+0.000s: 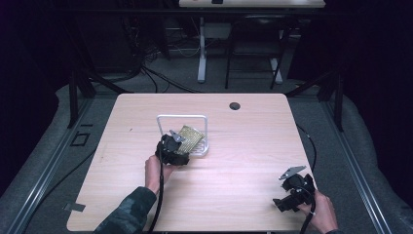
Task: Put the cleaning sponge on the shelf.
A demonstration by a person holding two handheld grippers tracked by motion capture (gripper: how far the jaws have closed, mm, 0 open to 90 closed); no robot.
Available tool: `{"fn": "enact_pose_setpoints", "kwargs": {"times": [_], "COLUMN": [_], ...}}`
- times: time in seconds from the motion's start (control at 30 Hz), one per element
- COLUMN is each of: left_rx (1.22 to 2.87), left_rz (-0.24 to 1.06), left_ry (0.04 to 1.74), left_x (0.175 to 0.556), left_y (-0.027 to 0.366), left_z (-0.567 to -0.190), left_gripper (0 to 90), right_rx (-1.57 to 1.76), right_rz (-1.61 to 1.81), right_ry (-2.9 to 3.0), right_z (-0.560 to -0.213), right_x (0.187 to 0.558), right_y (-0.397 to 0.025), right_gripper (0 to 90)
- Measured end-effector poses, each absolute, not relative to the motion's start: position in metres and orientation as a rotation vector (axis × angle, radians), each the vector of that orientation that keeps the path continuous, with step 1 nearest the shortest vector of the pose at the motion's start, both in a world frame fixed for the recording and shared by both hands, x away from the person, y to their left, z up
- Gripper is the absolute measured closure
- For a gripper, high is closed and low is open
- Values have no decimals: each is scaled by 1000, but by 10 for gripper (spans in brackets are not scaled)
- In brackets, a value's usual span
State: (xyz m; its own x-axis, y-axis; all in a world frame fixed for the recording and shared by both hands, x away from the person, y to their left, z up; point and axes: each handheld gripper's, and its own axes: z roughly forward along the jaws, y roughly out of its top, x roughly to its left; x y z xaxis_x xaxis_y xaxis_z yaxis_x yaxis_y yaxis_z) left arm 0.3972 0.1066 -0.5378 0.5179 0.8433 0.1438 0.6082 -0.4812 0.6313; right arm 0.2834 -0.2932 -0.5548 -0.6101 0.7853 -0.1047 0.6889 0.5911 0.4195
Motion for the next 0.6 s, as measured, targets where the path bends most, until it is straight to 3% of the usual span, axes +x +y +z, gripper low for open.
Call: {"fn": "enact_pose_setpoints", "kwargs": {"times": [0.6], "left_rx": [2303], "left_rz": [586], "left_ry": [1219], "left_x": [409], "left_y": [98], "left_z": [-554], "left_gripper": [218], "right_rx": [1205], "right_rz": [483], "right_ry": [2545], "right_z": [-552], "right_x": [282], "right_y": [-294], "right_gripper": [3]}}
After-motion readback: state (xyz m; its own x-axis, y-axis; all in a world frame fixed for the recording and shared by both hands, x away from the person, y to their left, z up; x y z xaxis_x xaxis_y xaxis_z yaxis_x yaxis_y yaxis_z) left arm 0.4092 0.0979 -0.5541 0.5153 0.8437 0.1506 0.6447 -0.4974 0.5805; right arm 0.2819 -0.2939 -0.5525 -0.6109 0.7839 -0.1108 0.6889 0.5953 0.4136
